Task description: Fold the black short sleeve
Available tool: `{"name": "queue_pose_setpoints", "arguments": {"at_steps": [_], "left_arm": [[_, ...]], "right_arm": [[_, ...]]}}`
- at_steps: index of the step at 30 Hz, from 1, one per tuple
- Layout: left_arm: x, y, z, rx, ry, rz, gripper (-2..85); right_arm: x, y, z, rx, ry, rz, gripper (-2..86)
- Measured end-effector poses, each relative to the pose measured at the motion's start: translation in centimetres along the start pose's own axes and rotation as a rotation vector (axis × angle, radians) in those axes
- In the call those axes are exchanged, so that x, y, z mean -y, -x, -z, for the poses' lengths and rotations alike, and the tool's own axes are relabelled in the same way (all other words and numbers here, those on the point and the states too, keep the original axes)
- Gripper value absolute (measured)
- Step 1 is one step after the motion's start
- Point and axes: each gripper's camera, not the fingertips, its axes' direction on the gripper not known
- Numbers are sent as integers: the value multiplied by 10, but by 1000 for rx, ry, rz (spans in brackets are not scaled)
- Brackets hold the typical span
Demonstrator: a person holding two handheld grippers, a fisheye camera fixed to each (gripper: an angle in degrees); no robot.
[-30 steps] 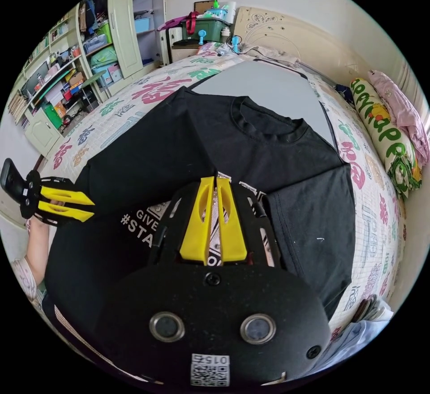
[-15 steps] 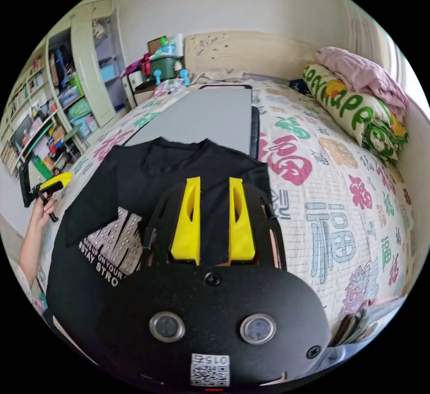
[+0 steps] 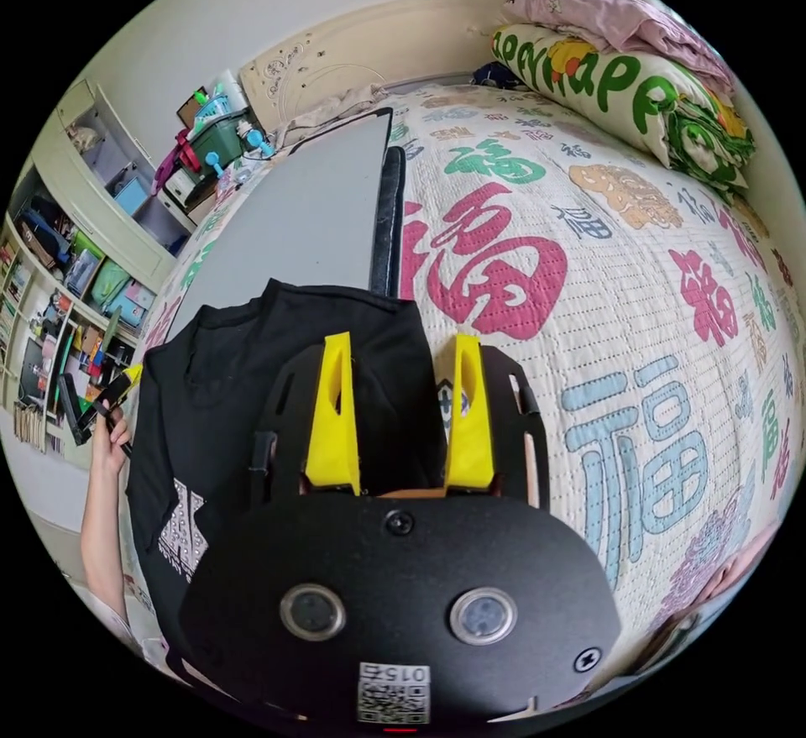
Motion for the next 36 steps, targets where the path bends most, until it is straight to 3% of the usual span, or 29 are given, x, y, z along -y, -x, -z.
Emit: {"name": "queue_pose_setpoints", "arguments": {"at_steps": [4, 9, 14, 19, 24, 29, 36], "left_arm": [[13, -17, -7, 20, 48, -73, 38], [29, -14, -9, 42, 98, -29, 106], [36, -5, 2, -25, 82, -25, 18], [52, -22, 38, 4, 3, -79, -2], [66, -69, 129, -27, -81, -261, 0], [26, -115, 254, -178, -163, -385, 1], [-159, -141, 419, -295, -62, -537, 1]], "right_arm": [[-18, -6, 16, 114, -10, 7, 82], [-54, -9, 33, 118, -74, -5, 52], [-95, 2, 32, 22, -65, 23, 45], [-143, 11, 42, -67, -108, 74, 40], [-219, -5, 107, 91, -242, 135, 36], [-371, -35, 226, 296, -324, 282, 32], [-633, -108, 311, 370, -207, 321, 28]]}}
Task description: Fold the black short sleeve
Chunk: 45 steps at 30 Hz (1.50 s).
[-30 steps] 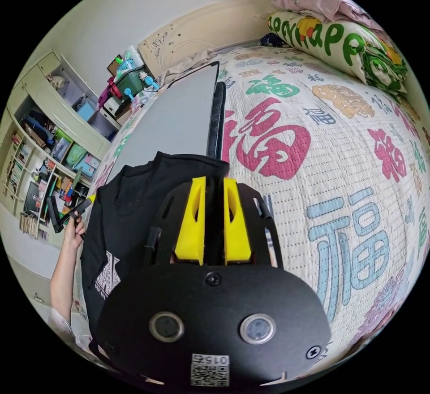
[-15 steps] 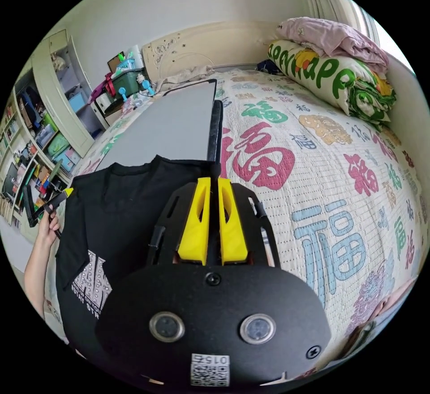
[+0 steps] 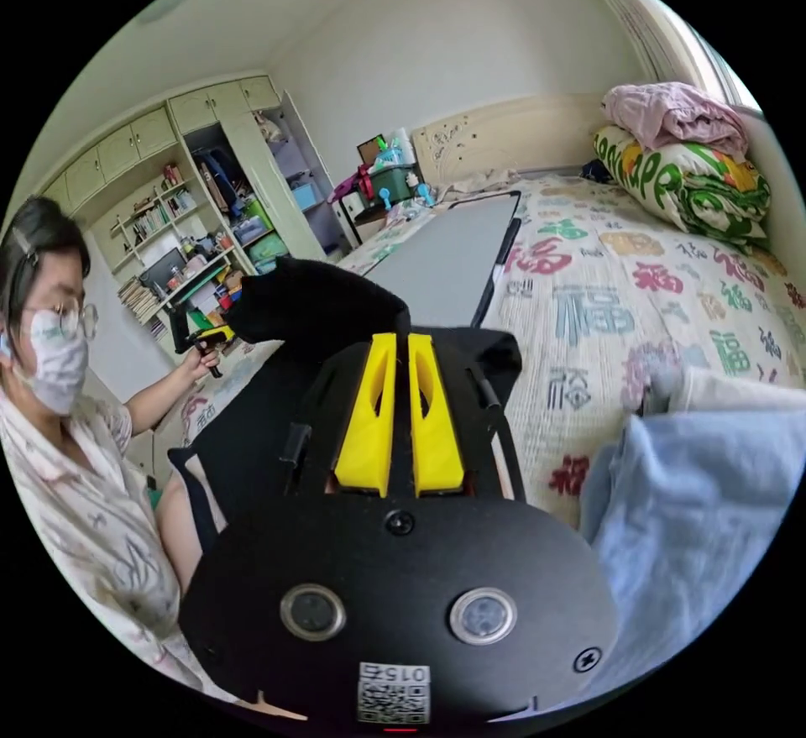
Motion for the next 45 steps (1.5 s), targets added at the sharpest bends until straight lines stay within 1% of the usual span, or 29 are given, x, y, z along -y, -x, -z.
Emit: {"name": "queue_pose_setpoints", "arguments": {"at_steps": [2, 4, 5, 7, 8, 14, 15, 16, 17, 18, 19, 21, 22, 26, 27, 28, 30, 32, 33, 35, 36, 38, 39, 41, 42, 44, 45], "left_arm": [[-45, -30, 24, -31, 15, 13, 1], [-83, -74, 44, -21, 43, 13, 1], [-87, -85, 47, -11, 53, 7, 1], [-88, -114, 62, 49, 86, -38, 1], [-86, -124, 76, 76, 65, -33, 1], [-82, -157, 148, 84, -17, -11, 8], [-85, -161, 156, 105, -5, 7, 11], [-90, -161, 158, 128, 31, 48, 17], [-94, -161, 159, 136, 59, 62, 20], [-103, -161, 163, 158, 107, 97, 31], [-108, -162, 169, 168, 113, 114, 37], [-131, -163, 208, 177, 46, 205, 60], [-141, -161, 229, 171, 16, 259, 65], [-157, -168, 280, 199, -54, 343, 64], [-158, -171, 291, 206, -64, 358, 63], [-157, -175, 301, 204, -86, 362, 62], [-157, -182, 315, 193, -151, 368, 59], [-154, -186, 326, 167, -218, 370, 53], [-153, -188, 332, 147, -259, 368, 47], [-149, -192, 340, 127, -316, 361, 36], [-147, -195, 343, 121, -349, 355, 34], [-143, -199, 348, 125, -381, 351, 39], [-141, -202, 350, 147, -395, 359, 55], [-136, -205, 352, 192, -404, 379, 90], [-132, -207, 352, 198, -403, 378, 106], [-126, -207, 349, 183, -399, 373, 111], [-122, -206, 346, 177, -393, 375, 111]], "right_arm": [[-89, 26, 18, -38, 76, 63, 26], [-143, 44, 22, -58, 98, 87, 26], [-169, 50, 22, -63, 129, 70, 25], [-199, 56, 29, -50, 115, 37, 25], [-213, 60, 37, -45, 107, 21, 25], [-284, 90, 85, -72, 65, 30, 34], [-293, 92, 85, -72, 81, 32, 41], [-312, 94, 78, -89, 157, 43, 56], [-333, 93, 69, -146, 247, 21, 79], [-344, 93, 68, -182, 273, 5, 91], [-368, 93, 71, -239, 292, -32, 91], [-404, 93, 88, -257, 256, -102, 85], [-428, 93, 105, -237, 206, -157, 80], [-498, 103, 162, -153, 16, -330, 63], [-504, 109, 170, -150, -16, -341, 59], [-513, 127, 186, -147, -90, -342, 47], [-519, 168, 214, -149, -250, -315, 23], [-520, 239, 257, -158, -512, -258, 3], [-519, 258, 269, -160, -576, -239, 2], [-521, 337, 313, -140, -794, -160, -3], [-523, 356, 323, -126, -840, -131, -4], [-539, 427, 360, -31, -1029, 49, -5], [-546, 439, 368, 5, -1076, 93, -5], [-572, 464, 394, 150, -1235, 179, -6], [-577, 466, 398, 173, -1266, 187, -6], [-595, 467, 407, 188, -1348, 189, -6], [-597, 465, 409, 186, -1359, 188, -6]]}}
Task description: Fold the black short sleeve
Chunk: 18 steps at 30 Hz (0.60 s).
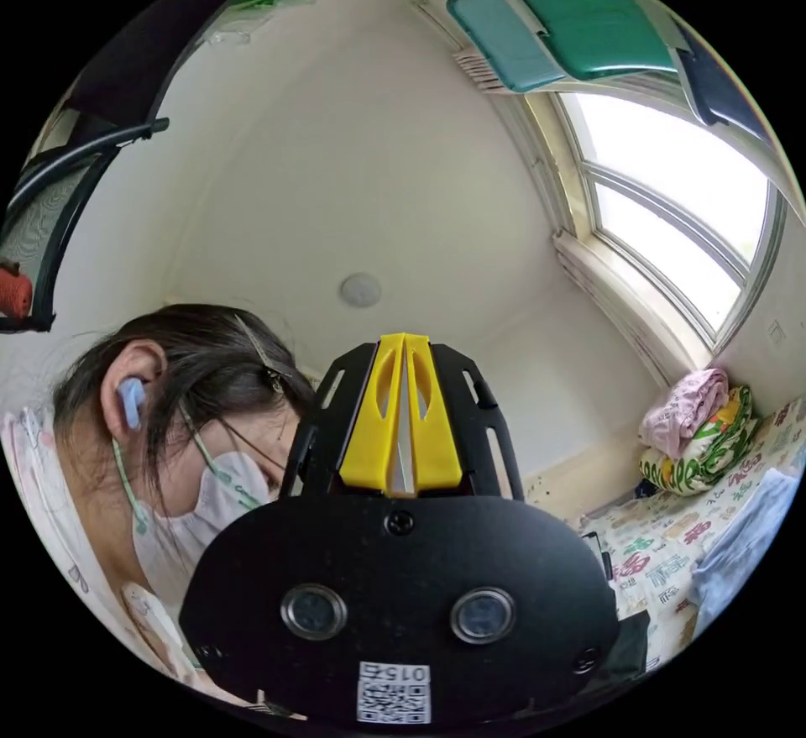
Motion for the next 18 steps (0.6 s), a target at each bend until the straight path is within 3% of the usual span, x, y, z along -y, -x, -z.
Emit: {"name": "queue_pose_setpoints", "arguments": {"at_steps": [6, 11, 16, 18], "left_arm": [[24, 0, -41, -11, 4, 10, 104], [55, 13, -98, 5, 36, -13, 94], [74, 51, -136, 50, 52, 19, 94], [83, 81, -149, 143, 76, 64, 95]], "right_arm": [[11, -51, 17, -65, -52, -53, -6], [24, -125, -12, 19, 29, -215, -5], [25, -170, -64, 82, 154, -168, -4], [18, -190, -82, -9, 168, -64, -3]]}}
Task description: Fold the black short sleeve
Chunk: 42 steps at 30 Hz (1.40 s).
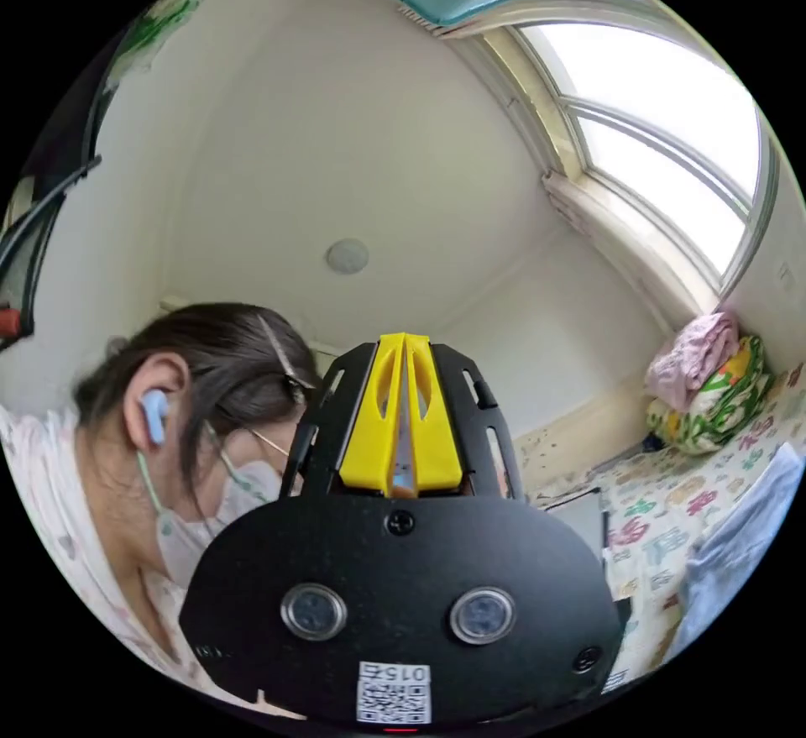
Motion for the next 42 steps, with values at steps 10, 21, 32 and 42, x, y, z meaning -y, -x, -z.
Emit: {"name": "queue_pose_setpoints", "arguments": {"at_steps": [10, 21, 32, 42], "left_arm": [[-1, 140, -77, 150, 186, 227, 119], [-8, 159, -166, 119, 307, 250, 120], [16, 123, -165, 259, 300, 169, 65], [48, 64, -147, 344, 234, 27, 4]], "right_arm": [[-150, -361, -209, -442, 778, -423, 102], [-216, -501, -328, -608, 1117, -606, 136], [-193, -562, -428, -708, 1173, -573, 113], [-175, -575, -471, -605, 1128, -555, 40]]}}
